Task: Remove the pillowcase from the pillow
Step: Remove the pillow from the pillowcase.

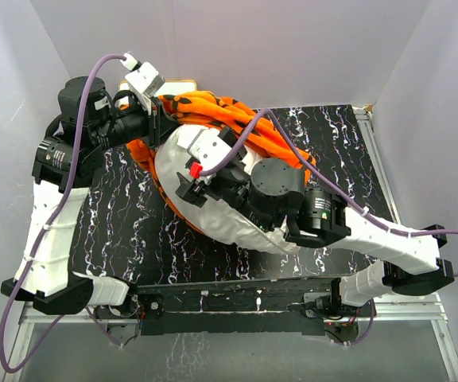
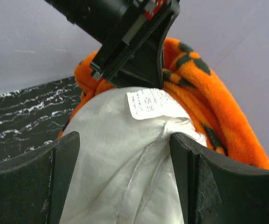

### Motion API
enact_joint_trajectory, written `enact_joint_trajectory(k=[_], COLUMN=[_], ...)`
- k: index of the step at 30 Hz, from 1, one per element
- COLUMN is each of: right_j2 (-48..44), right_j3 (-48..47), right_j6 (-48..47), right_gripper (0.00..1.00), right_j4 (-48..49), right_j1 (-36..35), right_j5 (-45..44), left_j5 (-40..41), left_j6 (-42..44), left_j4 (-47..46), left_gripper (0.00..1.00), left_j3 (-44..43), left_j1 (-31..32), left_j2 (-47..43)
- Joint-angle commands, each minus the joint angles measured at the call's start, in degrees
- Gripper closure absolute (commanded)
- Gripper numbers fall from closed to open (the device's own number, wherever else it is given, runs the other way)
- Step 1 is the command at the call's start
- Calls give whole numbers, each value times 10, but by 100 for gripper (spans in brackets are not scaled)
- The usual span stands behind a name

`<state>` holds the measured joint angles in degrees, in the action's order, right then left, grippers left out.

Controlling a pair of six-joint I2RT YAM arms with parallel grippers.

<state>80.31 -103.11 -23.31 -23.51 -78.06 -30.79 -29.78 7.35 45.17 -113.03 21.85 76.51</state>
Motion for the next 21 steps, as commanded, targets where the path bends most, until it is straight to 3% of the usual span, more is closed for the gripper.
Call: enact_joint_trajectory(k=[1,11,21], right_j2=[-23,-3,7], right_j3=[-31,7,54], right_j6=[-38,17,35], right_gripper=[19,24,40], right_j4=[79,-1,-22], right_j1=[-26,-25,40], right_j5=[-41,5,19], left_j5=[-30,-29,-32], left_j6=[-5,-14,-28], left_j4=[64,59,54], left_gripper=[100,100,100], left_j3=[3,-15,-42], left_j1=[7,7,7], left_j2=[9,11,15])
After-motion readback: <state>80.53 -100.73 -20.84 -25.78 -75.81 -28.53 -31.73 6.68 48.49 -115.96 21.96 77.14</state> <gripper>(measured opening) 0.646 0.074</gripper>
